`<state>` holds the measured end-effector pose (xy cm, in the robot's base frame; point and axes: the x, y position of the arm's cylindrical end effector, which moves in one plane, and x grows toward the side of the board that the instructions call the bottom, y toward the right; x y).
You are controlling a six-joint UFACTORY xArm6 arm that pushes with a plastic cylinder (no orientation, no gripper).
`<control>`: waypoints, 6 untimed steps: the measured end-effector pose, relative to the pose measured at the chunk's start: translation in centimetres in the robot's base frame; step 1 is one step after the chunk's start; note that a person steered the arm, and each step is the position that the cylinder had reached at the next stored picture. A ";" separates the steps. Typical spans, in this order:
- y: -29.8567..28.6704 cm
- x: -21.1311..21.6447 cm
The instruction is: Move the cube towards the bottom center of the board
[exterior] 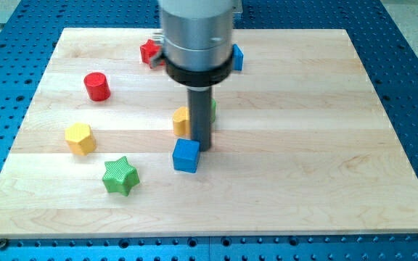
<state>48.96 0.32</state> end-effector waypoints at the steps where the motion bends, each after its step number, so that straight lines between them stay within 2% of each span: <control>1: 0.6 0.9; 2: -2.9 -4.6; 3: -9.4 -1.6; 4: -7.2 2.3; 6: 0.6 0.0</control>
<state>49.00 0.91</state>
